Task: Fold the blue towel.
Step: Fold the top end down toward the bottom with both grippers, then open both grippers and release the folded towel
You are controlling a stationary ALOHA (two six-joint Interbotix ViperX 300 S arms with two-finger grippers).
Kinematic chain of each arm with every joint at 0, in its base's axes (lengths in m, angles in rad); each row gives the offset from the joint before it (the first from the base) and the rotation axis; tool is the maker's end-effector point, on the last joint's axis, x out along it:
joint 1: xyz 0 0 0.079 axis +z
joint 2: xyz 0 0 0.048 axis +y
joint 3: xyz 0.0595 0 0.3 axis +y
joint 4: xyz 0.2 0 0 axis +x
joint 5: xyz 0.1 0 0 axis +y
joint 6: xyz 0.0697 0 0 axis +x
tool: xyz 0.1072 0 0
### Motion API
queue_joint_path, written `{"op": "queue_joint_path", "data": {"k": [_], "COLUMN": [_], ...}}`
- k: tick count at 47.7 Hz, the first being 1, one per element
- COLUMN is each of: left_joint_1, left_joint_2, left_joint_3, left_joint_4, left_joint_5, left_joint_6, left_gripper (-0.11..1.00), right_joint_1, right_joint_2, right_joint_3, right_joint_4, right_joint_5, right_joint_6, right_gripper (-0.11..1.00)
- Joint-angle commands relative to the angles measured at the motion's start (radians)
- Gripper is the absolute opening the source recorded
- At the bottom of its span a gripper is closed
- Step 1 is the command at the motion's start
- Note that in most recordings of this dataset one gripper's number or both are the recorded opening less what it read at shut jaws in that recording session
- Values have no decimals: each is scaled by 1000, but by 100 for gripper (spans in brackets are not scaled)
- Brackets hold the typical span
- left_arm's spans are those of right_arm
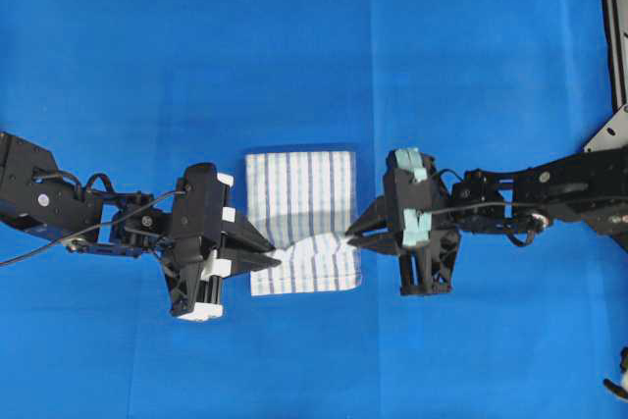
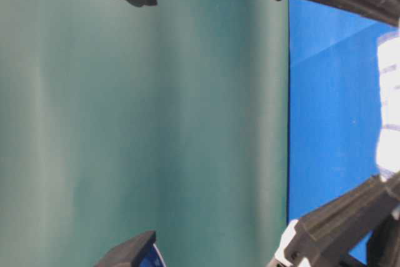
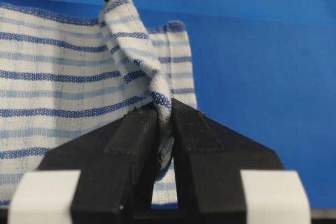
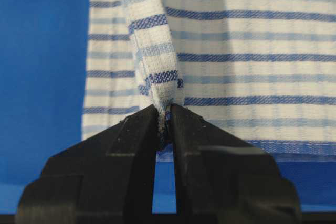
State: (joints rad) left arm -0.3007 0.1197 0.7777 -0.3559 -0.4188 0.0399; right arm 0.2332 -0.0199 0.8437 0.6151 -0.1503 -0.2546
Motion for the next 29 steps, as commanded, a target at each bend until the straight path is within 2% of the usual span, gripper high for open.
{"op": "queue_joint_path", "data": {"k": [1, 11, 13, 15, 19, 26, 29], "left_joint_1": [-18, -20, -21, -21, -21, -18, -12], "left_joint_2": [-5, 11, 11, 9, 9, -3, -15], "left_joint_3": [-17, -21, -21, -21, -17, 8, 25], "left_joint_4": [-2, -2, -2, -2, -3, -3, -2], "left_joint_5": [-5, -5, -6, -5, -5, -2, 0], "left_joint_6": [-2, -2, -3, -3, -14, -23, -23], "left_gripper": [4, 5, 8, 16, 39, 81, 87], "right_joint_1": [14, 25, 25, 26, 28, 32, 32], "right_joint_2": [-2, 8, 8, 8, 8, 6, 0], "right_joint_3": [-15, -17, -18, -18, -20, -23, -23], "right_joint_4": [11, 17, 18, 18, 20, 20, 18], "right_joint_5": [-3, 0, 2, 2, 2, 2, 2], "right_joint_6": [-2, -2, -2, -2, -2, -3, -5], "right_gripper": [14, 13, 14, 18, 36, 79, 92]}}
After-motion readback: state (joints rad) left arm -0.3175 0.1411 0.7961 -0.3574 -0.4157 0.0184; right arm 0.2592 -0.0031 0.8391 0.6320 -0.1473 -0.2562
